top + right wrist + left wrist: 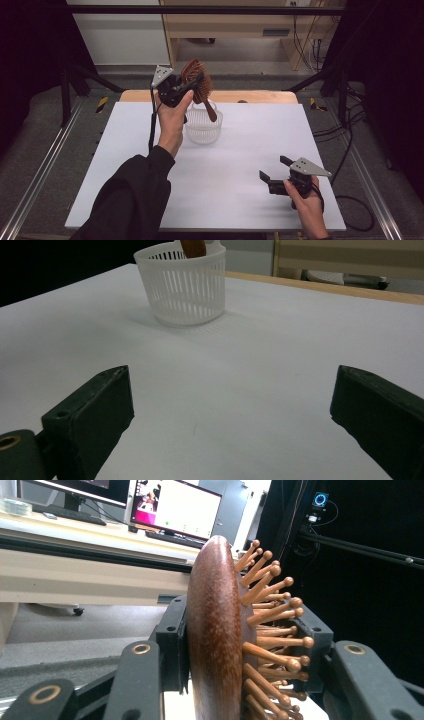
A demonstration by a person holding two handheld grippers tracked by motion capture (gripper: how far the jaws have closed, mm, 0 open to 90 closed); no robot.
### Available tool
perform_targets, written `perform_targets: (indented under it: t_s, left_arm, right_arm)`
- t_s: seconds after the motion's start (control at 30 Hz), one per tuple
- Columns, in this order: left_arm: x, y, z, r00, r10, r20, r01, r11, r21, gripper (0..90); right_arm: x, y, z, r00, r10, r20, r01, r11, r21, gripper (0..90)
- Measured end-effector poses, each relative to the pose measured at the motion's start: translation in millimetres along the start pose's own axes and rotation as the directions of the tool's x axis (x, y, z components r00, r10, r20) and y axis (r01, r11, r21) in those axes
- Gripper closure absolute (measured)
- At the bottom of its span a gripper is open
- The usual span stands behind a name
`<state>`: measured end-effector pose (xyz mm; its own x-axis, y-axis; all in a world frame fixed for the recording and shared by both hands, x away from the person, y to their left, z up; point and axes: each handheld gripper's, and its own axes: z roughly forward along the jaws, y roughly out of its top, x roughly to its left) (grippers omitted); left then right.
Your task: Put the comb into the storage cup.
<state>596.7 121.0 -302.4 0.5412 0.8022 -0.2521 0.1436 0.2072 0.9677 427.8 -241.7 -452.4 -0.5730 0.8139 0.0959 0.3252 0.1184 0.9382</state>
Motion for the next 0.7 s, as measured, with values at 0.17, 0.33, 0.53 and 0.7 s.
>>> perform_targets:
  t_s: [0.17, 0.33, 0.53, 0.7]
  left_arm:
    - [2.2, -3.7, 1.1, 1.0000, 0.001, -0.003, -0.001, 1.0000, 0.002, 51.8]
    - [3.9, -7.6, 2.8, 1.0000, 0.003, -0.007, -0.003, 0.9999, 0.012, 51.8]
    - [3.2, -9.7, 4.4, 0.9999, 0.014, -0.007, -0.014, 0.9998, 0.013, 51.8]
    - [3.1, -12.5, 5.2, 0.9997, 0.021, -0.009, -0.021, 0.9996, 0.017, 51.7]
  right_arm:
    - [-0.5, 0.1, -0.4, 1.0000, 0.001, -0.004, -0.001, 1.000, -0.003, 4.0]
    - [-0.6, 0.0, 0.1, 1.0000, 0.000, -0.003, 0.000, 1.000, 0.000, 4.0]
    - [-0.8, 0.0, 0.0, 1.0000, 0.002, -0.004, -0.002, 1.000, -0.003, 3.9]
    - [-0.7, 0.0, -0.1, 1.0000, 0.002, -0.004, -0.002, 1.000, -0.003, 4.0]
